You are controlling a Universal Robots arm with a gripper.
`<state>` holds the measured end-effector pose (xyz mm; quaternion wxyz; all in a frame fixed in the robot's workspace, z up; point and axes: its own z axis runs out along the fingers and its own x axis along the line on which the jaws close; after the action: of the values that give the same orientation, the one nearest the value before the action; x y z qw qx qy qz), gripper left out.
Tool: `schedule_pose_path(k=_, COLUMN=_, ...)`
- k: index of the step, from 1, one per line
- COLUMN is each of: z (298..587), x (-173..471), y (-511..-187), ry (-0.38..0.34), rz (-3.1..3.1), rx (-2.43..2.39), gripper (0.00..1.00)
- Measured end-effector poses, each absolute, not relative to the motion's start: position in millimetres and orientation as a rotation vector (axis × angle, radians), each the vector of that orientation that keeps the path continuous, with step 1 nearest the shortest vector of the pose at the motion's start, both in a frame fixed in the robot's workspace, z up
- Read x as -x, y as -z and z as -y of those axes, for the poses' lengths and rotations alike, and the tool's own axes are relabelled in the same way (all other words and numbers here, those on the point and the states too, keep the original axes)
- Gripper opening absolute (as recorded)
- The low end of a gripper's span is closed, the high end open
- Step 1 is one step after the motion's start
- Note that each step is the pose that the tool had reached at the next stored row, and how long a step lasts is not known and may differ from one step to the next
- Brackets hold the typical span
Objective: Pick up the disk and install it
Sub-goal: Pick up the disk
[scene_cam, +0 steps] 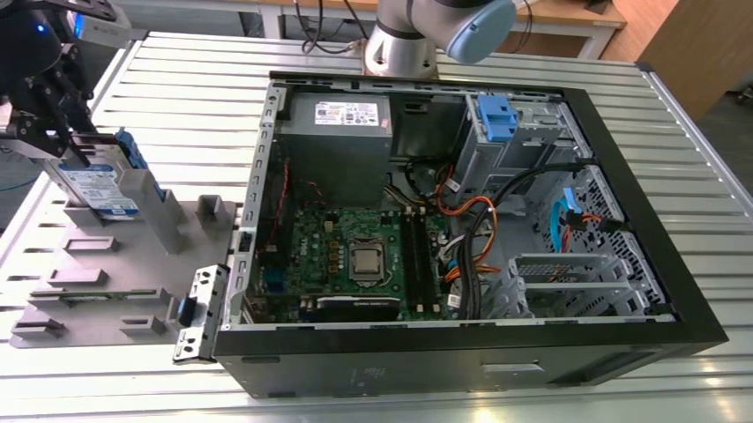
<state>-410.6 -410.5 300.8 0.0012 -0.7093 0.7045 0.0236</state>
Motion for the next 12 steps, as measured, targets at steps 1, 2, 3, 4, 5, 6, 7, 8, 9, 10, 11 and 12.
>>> schedule_pose_path(k=1, z=410.5, x=410.6, y=-300.8, ry=-0.074, rz=-2.212, rx=2.226, gripper=0.46)
schedule_pose_path(k=2, z=410.5, x=410.6, y=-300.8, ry=-0.074, rz=-2.212, rx=2.226, gripper=0.46)
schedule_pose_path(k=3, z=410.6, x=410.5, y=-300.9, ry=-0.074, rz=-2.212, rx=2.227, gripper=0.46)
schedule_pose_path(k=4, z=410.6, x=410.4, y=-300.9, ry=-0.074, rz=-2.212, rx=2.227, gripper=0.46)
schedule_pose_path(k=5, z=410.6, x=410.4, y=-301.4, ry=-0.074, rz=-2.212, rx=2.227, gripper=0.46)
schedule_pose_path(k=6, z=410.5, x=410.4, y=-302.0, ry=-0.075, rz=-2.212, rx=2.227, gripper=0.46)
schedule_pose_path(k=7, z=410.6, x=410.4, y=-302.7, ry=-0.074, rz=-2.212, rx=2.227, gripper=0.46)
schedule_pose_path(k=8, z=410.5, x=410.4, y=-303.0, ry=-0.074, rz=-2.212, rx=2.226, gripper=0.46)
schedule_pose_path(k=9, z=410.5, x=410.4, y=-303.0, ry=-0.074, rz=-2.211, rx=2.226, gripper=0.46)
schedule_pose_path(k=10, z=410.5, x=410.4, y=-302.9, ry=-0.074, rz=-2.211, rx=2.226, gripper=0.46)
schedule_pose_path(k=11, z=410.6, x=410.4, y=-303.0, ry=-0.074, rz=-2.211, rx=2.226, gripper=0.46)
schedule_pose_path(k=12, z=410.6, x=410.4, y=-303.2, ry=-0.074, rz=-2.212, rx=2.226, gripper=0.46)
